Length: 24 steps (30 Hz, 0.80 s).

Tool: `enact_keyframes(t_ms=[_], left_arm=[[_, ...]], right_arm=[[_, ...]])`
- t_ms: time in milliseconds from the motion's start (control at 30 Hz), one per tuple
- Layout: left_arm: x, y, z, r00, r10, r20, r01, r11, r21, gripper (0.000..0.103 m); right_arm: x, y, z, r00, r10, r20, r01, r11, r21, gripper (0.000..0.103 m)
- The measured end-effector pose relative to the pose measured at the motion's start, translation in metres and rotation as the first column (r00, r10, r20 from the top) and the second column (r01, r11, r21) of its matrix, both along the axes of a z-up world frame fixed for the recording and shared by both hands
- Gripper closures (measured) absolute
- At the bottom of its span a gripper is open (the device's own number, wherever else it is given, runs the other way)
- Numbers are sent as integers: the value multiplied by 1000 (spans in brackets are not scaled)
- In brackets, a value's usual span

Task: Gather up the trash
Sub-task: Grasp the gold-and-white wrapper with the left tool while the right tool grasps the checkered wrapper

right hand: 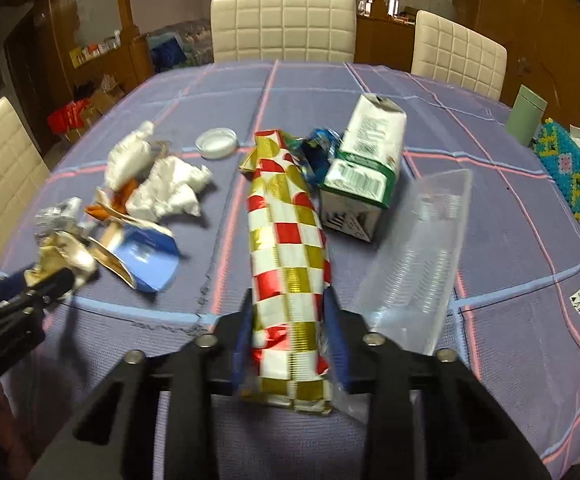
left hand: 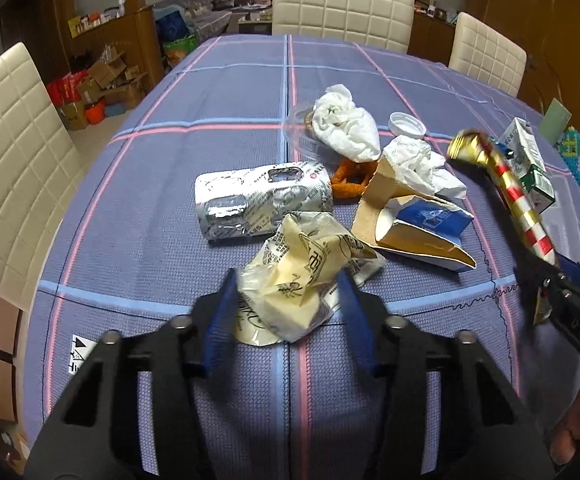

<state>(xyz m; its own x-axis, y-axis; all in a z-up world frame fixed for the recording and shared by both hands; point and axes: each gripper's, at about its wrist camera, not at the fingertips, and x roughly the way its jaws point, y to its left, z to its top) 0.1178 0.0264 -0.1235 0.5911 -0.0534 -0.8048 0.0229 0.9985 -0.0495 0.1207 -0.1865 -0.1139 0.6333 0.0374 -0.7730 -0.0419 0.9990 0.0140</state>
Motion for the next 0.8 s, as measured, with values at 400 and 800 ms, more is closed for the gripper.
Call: enact_keyframes(t_ms=[400, 800], left_arm=[[-17, 6, 22, 997, 2, 81, 3, 998, -60, 68], [-46, 23, 44, 986, 20, 165, -10, 998, -64, 68]], right_arm=[[-25, 20, 31, 988, 51, 148, -39, 996, -85, 80], [-35, 52, 39, 980, 133, 151, -123, 990, -73, 80]])
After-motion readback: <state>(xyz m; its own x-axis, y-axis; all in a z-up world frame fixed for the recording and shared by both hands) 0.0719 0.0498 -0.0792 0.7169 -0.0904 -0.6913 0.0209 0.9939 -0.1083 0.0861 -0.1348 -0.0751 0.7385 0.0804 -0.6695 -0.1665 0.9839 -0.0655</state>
